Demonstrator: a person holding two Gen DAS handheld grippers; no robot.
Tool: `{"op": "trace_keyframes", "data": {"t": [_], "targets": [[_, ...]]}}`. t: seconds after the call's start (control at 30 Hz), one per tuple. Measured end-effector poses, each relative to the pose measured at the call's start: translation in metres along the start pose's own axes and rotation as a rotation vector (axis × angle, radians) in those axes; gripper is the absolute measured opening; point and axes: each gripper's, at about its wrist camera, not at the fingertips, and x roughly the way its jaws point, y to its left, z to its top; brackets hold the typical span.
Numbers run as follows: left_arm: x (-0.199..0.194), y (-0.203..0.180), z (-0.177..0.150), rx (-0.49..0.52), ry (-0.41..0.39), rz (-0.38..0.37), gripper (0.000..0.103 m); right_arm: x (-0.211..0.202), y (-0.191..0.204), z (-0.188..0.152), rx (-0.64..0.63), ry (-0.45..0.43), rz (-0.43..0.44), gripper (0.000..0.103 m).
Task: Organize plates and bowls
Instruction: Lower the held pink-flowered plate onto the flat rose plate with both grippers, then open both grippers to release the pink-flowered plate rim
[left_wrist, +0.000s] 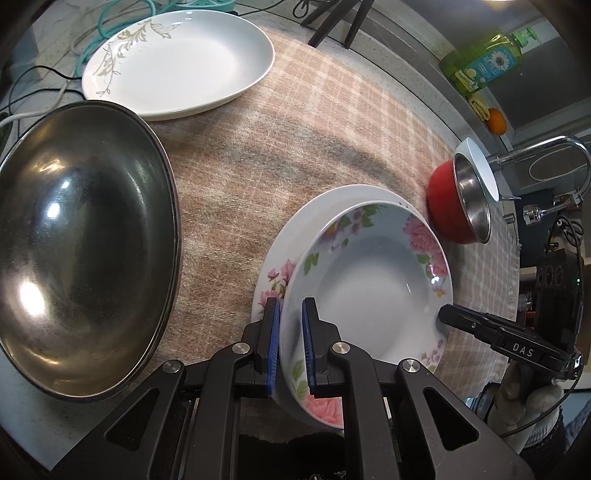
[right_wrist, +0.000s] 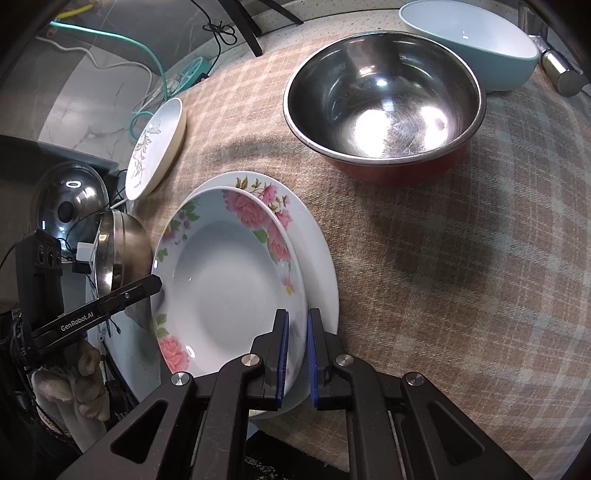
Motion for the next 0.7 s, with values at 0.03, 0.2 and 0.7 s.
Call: {"op": "trace_keyframes", "data": {"t": [0.03, 0.2, 0.7], "targets": [[0.0, 0.0001, 0.0001, 0.0, 0.0, 0.001, 0.01, -0.0001, -0.0002, 0.0001, 0.0, -0.001, 0.0, 0.009], [-0.0005, 0.0, 0.0004, -0.004, -0.002, 0.0, 0.01, 0.0002, 0.0007, 0.0002, -0.001, -0.007, -0.001, 0.009], [-0.0004, -0.0005, 0.001, 0.018, 0.005, -0.006, 0.01, 0.0003, 0.0066, -0.0009, -0.037, -0.025, -0.008, 0.013]]}}
